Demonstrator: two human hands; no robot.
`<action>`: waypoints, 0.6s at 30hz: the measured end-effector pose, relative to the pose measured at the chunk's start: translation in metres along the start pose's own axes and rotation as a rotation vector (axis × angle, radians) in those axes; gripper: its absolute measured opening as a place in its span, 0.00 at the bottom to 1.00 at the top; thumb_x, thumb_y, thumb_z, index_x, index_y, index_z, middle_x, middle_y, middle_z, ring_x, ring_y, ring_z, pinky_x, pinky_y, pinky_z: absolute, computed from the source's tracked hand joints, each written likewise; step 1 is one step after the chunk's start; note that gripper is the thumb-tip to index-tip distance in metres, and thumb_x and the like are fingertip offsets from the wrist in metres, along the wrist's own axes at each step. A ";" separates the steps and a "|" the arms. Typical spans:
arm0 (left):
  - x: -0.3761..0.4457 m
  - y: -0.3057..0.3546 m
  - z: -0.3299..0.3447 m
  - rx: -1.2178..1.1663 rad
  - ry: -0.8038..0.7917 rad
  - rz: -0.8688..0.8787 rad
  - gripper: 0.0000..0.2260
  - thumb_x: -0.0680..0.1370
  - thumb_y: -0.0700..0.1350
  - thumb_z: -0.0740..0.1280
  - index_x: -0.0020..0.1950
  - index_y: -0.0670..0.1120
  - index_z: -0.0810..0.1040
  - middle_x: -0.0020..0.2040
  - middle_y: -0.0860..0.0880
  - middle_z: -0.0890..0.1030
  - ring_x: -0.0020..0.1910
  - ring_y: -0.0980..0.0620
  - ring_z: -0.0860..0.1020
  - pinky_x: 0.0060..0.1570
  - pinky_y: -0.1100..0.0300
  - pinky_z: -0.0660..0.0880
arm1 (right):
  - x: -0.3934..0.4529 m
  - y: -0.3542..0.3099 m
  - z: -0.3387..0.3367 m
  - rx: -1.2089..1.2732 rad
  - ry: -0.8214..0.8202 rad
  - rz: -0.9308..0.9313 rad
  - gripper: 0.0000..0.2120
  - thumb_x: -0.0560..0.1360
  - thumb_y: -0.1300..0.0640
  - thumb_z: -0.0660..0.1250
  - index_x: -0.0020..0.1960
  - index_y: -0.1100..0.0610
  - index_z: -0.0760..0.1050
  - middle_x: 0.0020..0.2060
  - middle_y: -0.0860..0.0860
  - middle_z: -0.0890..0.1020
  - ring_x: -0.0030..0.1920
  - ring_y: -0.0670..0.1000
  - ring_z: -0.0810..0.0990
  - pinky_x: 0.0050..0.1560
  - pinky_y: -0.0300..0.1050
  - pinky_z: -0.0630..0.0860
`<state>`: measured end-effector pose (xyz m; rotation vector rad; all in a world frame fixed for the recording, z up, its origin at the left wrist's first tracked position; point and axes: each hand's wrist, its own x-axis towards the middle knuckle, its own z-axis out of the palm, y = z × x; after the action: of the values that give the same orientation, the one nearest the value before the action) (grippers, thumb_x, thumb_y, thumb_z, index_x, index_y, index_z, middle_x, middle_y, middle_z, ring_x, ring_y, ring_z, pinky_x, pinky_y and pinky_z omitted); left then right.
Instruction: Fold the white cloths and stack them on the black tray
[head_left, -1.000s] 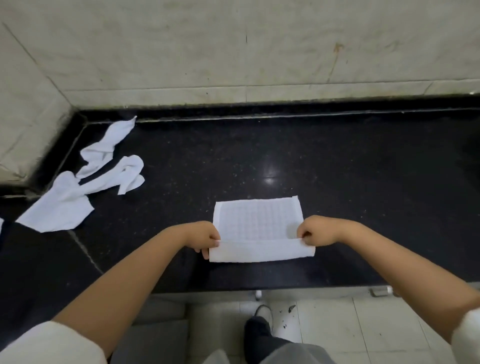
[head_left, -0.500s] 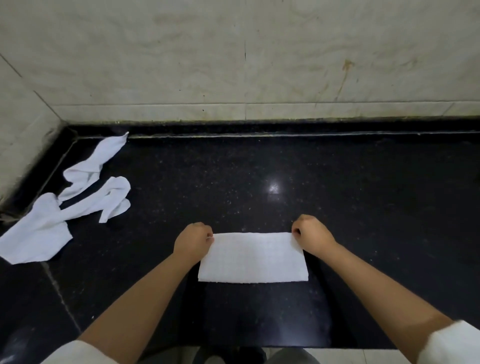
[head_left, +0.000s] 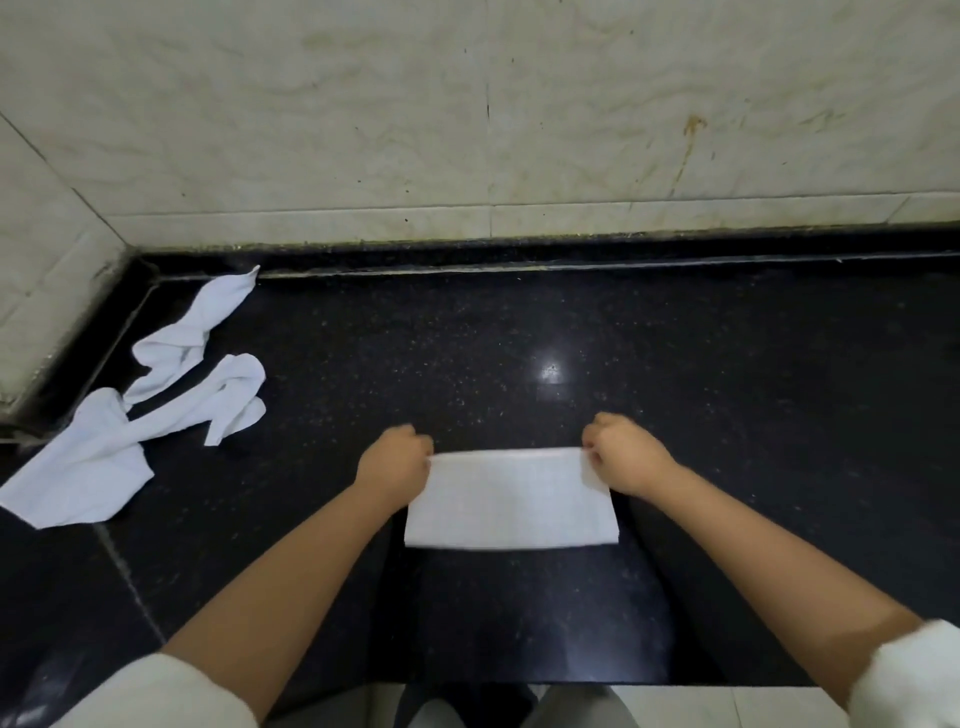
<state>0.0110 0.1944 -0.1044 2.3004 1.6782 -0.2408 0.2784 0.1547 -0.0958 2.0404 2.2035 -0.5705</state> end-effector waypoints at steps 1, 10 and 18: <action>0.000 0.000 -0.012 -0.012 0.066 0.006 0.10 0.78 0.41 0.59 0.54 0.40 0.77 0.53 0.43 0.75 0.55 0.45 0.74 0.50 0.54 0.72 | 0.000 0.000 -0.011 0.022 0.069 0.004 0.10 0.73 0.64 0.58 0.51 0.63 0.76 0.52 0.59 0.77 0.54 0.59 0.76 0.51 0.48 0.73; -0.030 -0.003 -0.024 0.055 0.508 0.318 0.09 0.65 0.38 0.56 0.31 0.41 0.75 0.32 0.46 0.78 0.29 0.47 0.75 0.22 0.62 0.69 | -0.033 -0.001 0.000 0.103 0.679 -0.071 0.08 0.64 0.63 0.58 0.36 0.60 0.76 0.35 0.54 0.80 0.41 0.56 0.77 0.43 0.45 0.69; -0.062 0.003 0.041 0.048 0.017 0.061 0.17 0.73 0.36 0.60 0.62 0.45 0.71 0.62 0.49 0.69 0.63 0.48 0.67 0.58 0.58 0.68 | -0.059 -0.011 0.077 0.116 0.413 0.051 0.06 0.65 0.60 0.65 0.38 0.59 0.81 0.39 0.53 0.82 0.42 0.57 0.82 0.51 0.61 0.75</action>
<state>-0.0042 0.1247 -0.1247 2.3905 1.6248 -0.2520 0.2595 0.0730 -0.1464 2.4547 2.3660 -0.2973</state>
